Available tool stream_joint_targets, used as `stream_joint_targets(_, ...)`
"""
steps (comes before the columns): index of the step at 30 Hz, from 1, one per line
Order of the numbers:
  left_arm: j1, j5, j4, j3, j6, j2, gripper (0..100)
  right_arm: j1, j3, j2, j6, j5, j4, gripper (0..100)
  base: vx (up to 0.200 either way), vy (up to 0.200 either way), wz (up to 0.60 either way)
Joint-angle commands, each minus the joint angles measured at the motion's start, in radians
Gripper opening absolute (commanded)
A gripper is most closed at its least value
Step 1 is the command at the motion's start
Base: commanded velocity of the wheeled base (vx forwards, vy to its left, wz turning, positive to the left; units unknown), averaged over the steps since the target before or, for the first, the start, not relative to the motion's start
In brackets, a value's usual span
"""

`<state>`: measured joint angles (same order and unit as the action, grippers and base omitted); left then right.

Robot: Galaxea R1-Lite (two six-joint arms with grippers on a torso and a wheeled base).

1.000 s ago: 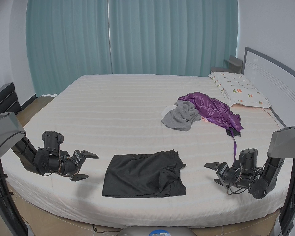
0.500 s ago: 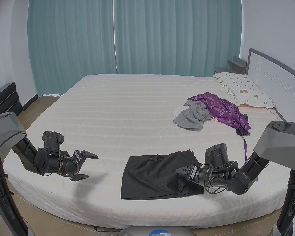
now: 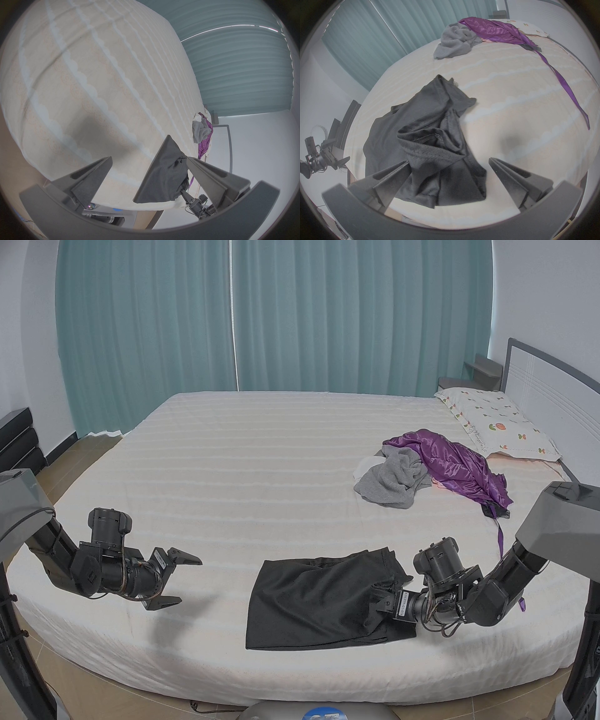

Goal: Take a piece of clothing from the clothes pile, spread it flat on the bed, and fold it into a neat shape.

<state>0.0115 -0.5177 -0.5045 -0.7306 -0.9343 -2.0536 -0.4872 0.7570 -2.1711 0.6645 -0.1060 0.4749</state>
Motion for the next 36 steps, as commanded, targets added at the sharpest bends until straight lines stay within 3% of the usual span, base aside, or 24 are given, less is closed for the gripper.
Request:
stream_joint_targets(1, -0.001, 0.001, 0.0, -0.001, 0.0, -0.003, 100, 0.041, -0.071, 0.093, -0.002, 0.009, -0.004, 100, 0.0, 0.0, 0.0)
stream_joint_targets(9, -0.001, -0.001, 0.0, -0.001, 0.0, -0.003, 100, 0.096, -0.289, 0.221, -0.065, 0.046, 0.005, 100, 0.0, 0.0, 0.0)
stream_joint_targets(11, 0.001, 0.001, 0.0, -0.001, 0.0, -0.003, 100, 0.105, -0.32, 0.257, -0.063, 0.083, 0.007, 100, 0.0, 0.0, 0.0)
stream_joint_targets(16, 0.001, 0.001, 0.0, -0.001, 0.0, -0.003, 100, 0.125, -0.315, 0.293, -0.051, 0.166, 0.034, 100, 0.0, 0.0, 0.0)
stream_joint_targets(17, -0.001, 0.001, 0.0, 0.0, 0.0, -0.003, 100, 0.128, -0.309, 0.283, -0.051, 0.207, 0.07, 100, 0.0, 0.0, 0.0)
stream_joint_targets(21, 0.001, 0.001, 0.0, 0.0, 0.0, -0.003, 100, 0.127, -0.275, 0.214, -0.049, 0.272, 0.182, 100, 0.0, 0.0, 0.0)
stream_joint_targets(29, -0.001, 0.001, 0.0, 0.0, 0.0, -0.003, 100, 0.116, -0.179, 0.03, -0.048, 0.295, 0.254, 100, 0.0, 0.0, 0.0)
stream_joint_targets(32, 0.001, 0.001, 0.0, -0.001, 0.0, -0.003, 100, 0.122, -0.176, -0.003, -0.049, 0.335, 0.258, 100, 0.0, 0.0, 0.0)
stream_joint_targets(33, 0.001, 0.001, 0.0, -0.001, 0.0, -0.003, 100, 0.124, -0.176, -0.004, -0.049, 0.339, 0.258, 0, 0.0, 0.0, 0.0)
stream_joint_targets(36, 0.001, 0.001, 0.0, -0.001, 0.0, -0.003, 100, 0.125, -0.186, -0.029, -0.063, 0.348, 0.274, 0, 0.0, 0.0, 0.0)
